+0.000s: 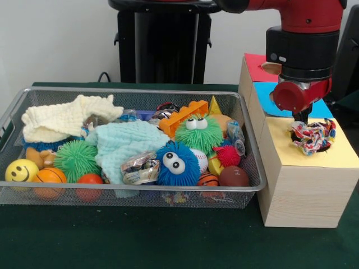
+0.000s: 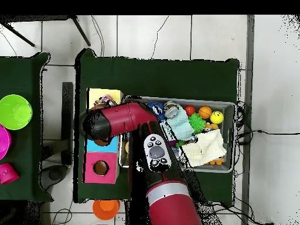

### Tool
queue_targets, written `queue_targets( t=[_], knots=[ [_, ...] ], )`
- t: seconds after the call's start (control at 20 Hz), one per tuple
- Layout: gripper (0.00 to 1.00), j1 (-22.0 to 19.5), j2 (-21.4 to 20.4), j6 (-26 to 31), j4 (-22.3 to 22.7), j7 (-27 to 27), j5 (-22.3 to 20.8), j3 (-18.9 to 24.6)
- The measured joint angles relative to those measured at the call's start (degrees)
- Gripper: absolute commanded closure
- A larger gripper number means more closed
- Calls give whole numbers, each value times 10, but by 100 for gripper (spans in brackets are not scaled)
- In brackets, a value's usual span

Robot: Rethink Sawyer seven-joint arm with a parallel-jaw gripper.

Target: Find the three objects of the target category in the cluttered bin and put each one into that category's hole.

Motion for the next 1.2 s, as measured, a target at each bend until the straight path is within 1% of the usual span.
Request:
queue_targets(
  t=[0.2,0.6,0.75,0.95,1.2],
  knots=[
    [100,0,-11,12,3,0,0,0],
    [100,0,-50,74,33,0,0,0],
    [100,1,-58,99,36,0,0,0],
    [100,1,-61,119,36,0,3,0],
    [100,1,-60,127,36,0,9,0]
  ],
)
